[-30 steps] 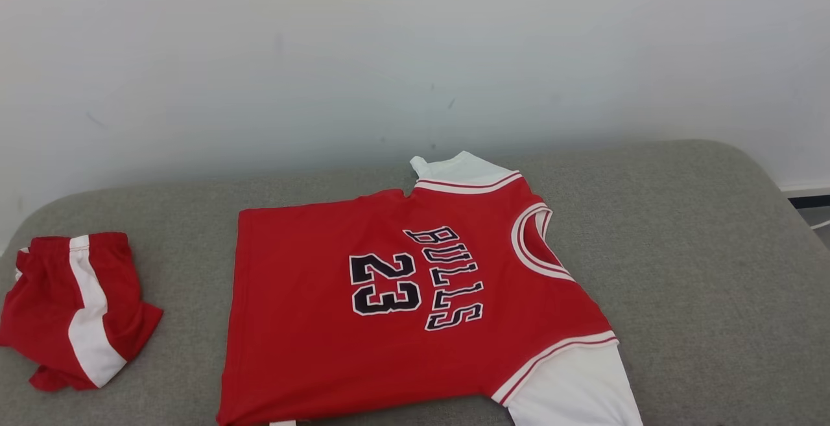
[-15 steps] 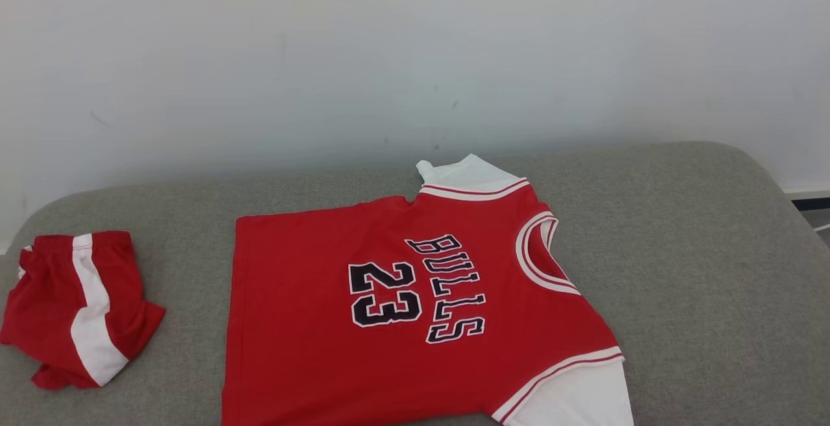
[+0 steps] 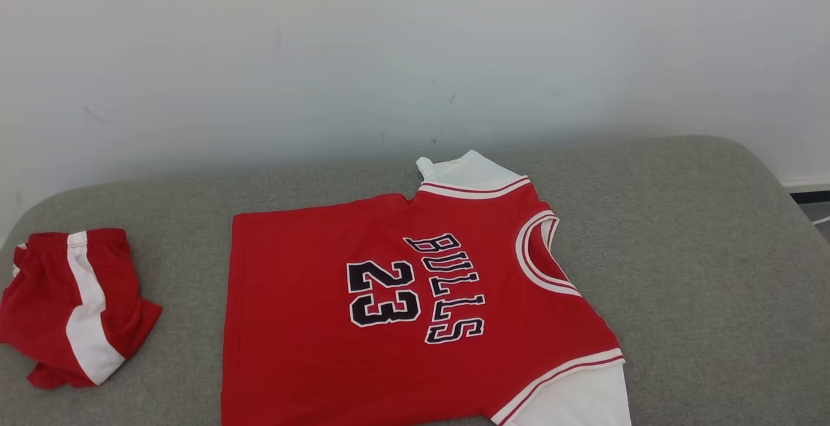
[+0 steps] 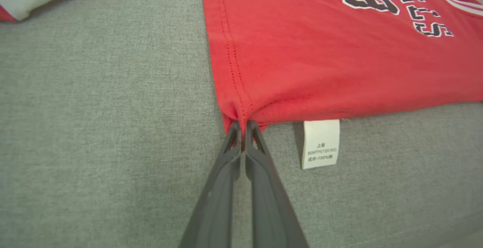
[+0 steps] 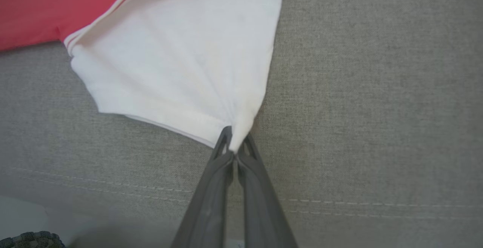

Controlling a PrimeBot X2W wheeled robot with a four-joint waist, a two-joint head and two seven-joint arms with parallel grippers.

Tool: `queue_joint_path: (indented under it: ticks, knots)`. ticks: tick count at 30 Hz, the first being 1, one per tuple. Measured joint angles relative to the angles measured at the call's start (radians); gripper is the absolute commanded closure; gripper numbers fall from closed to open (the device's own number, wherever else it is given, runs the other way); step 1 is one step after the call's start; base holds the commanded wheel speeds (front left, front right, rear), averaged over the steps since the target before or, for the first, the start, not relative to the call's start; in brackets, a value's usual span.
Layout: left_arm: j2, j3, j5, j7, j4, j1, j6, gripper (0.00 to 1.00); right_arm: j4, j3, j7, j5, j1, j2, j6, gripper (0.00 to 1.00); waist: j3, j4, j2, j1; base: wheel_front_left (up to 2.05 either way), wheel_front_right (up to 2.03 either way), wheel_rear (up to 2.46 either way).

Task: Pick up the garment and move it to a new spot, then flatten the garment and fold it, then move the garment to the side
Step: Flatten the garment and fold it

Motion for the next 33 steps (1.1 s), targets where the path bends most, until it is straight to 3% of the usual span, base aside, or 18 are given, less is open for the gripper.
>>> queue_joint_path:
  ticks: [6,7,8,9,10,11,12,21,25,33]
  knots:
    - [-0.019,-0.009,0.0,0.006,0.024,-0.022,-0.009,1.0,0.021,0.01,0.008,-0.017,-0.019,0.002,-0.018,1.0,0.005,0.007,0.0,0.0,0.0,0.0,0.0]
    - [-0.02,-0.01,0.0,0.008,0.027,-0.025,-0.009,0.96,0.023,0.01,0.011,-0.017,-0.019,0.004,-0.018,1.0,0.006,0.008,0.0,0.0,0.0,0.0,0.0]
    - [-0.021,-0.01,0.0,0.009,0.032,-0.03,-0.009,0.6,0.025,0.009,0.012,-0.016,-0.02,0.006,-0.018,0.92,0.006,0.01,0.0,0.0,0.0,0.0,0.0]
    - [-0.022,-0.01,0.0,0.009,0.037,-0.033,-0.009,0.16,0.027,0.009,0.012,-0.016,-0.02,0.008,-0.019,0.67,0.006,0.011,0.0,0.0,0.0,0.0,0.0]
    - [-0.023,-0.01,0.0,0.009,0.041,-0.034,-0.01,0.0,0.028,0.008,0.012,-0.016,-0.021,0.009,-0.019,0.59,0.007,0.012,0.0,0.0,0.0,0.0,0.0]
    - [-0.024,-0.01,0.0,0.009,0.045,-0.034,-0.01,0.0,0.03,0.007,0.012,-0.016,-0.021,0.009,-0.019,0.51,0.007,0.013,0.0,0.0,0.0,0.0,0.0]
    - [-0.025,-0.009,0.0,0.009,0.048,-0.034,-0.009,0.0,0.03,0.006,0.012,-0.016,-0.021,0.009,-0.019,0.0,0.007,0.013,0.0,0.0,0.0,0.0,0.0]
    - [-0.012,-0.001,0.007,0.0,0.021,-0.028,-0.009,0.0,-0.011,-0.068,-0.022,0.047,-0.015,0.005,-0.021,0.0,0.003,0.018,0.0,0.0,0.0,0.0,0.0]
    - [0.023,0.041,-0.006,-0.008,-0.034,-0.005,-0.004,0.0,-0.077,-0.11,-0.049,0.076,-0.013,-0.018,-0.009,0.0,0.0,0.02,0.0,0.0,0.0,0.0,0.0]
    - [0.048,0.12,-0.006,-0.018,-0.16,0.012,0.018,0.0,-0.174,-0.161,-0.106,0.077,-0.013,-0.05,-0.019,0.0,-0.01,0.031,0.0,0.0,0.0,0.0,0.0]
